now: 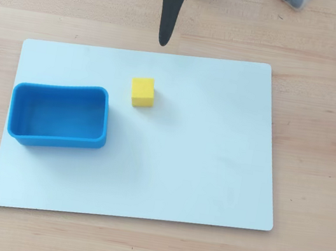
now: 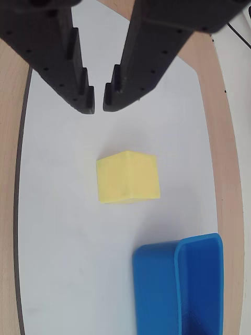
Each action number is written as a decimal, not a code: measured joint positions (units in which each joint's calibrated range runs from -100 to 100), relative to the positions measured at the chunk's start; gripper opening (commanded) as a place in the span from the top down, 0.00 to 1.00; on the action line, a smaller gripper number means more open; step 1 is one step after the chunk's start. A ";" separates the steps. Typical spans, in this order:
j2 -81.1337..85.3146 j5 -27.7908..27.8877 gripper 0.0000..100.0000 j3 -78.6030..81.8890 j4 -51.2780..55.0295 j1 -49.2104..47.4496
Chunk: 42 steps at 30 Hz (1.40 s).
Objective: Pick up yellow cube and drop it in the blue rectangular bin
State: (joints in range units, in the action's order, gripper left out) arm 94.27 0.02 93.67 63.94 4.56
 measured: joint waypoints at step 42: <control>-66.70 4.25 1.00 -55.27 14.41 4.40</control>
State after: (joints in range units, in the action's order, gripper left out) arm 27.58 4.27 38.40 78.34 8.96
